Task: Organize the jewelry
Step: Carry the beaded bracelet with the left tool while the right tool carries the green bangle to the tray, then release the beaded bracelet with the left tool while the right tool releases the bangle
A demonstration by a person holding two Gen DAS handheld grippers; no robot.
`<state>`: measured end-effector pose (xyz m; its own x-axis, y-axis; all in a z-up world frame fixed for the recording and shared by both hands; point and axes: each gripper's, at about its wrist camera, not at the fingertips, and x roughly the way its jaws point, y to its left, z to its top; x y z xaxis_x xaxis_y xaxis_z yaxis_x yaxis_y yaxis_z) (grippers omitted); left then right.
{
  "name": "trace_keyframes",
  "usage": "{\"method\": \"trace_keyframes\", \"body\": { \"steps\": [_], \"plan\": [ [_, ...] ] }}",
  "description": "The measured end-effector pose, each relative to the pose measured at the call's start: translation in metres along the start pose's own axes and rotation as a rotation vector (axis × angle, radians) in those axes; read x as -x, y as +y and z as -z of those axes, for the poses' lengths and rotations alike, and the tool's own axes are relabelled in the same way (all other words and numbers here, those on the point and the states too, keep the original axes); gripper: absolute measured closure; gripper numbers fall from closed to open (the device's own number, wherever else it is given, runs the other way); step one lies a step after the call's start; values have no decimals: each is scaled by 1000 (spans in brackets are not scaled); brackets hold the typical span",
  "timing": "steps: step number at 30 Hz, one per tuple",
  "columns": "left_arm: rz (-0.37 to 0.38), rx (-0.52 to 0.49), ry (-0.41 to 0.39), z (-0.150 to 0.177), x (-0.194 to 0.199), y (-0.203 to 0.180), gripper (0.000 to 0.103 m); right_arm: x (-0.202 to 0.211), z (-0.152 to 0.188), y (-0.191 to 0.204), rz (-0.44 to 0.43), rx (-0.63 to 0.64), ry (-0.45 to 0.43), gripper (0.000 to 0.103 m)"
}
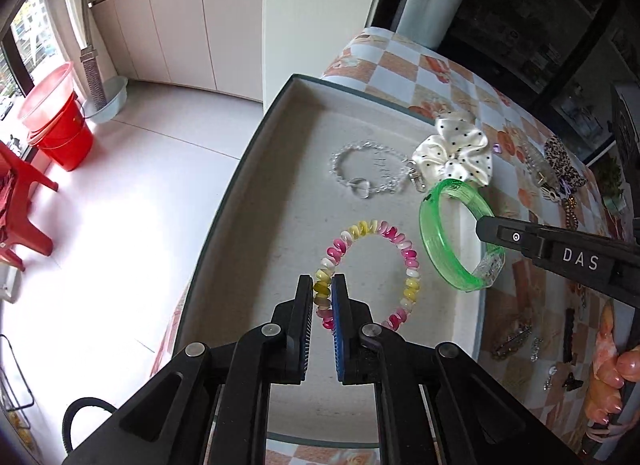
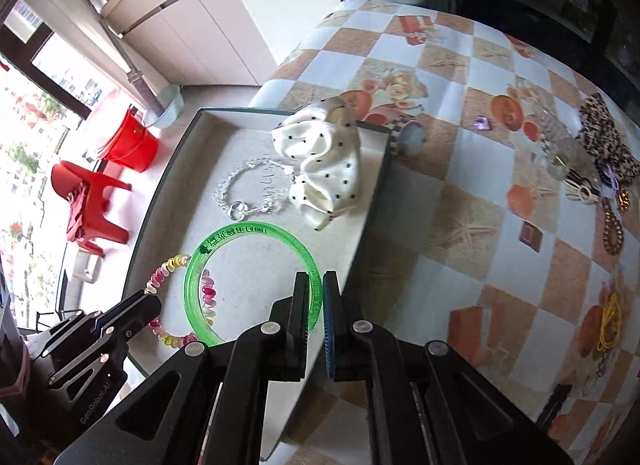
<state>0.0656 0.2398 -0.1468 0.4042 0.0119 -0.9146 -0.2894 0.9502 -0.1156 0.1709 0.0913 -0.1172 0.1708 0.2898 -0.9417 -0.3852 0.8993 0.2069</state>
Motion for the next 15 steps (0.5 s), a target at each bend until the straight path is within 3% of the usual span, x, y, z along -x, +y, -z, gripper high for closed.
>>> {"method": "trace_keyframes", "body": {
  "steps": [9,15],
  "plan": [
    [-54,42,23,-2,-24,16,90,-53,-10,21,93,44,102,96],
    [-91,55,11,-7,-34,18,90,-66,-19,20,139,29,95,96]
  ]
}}
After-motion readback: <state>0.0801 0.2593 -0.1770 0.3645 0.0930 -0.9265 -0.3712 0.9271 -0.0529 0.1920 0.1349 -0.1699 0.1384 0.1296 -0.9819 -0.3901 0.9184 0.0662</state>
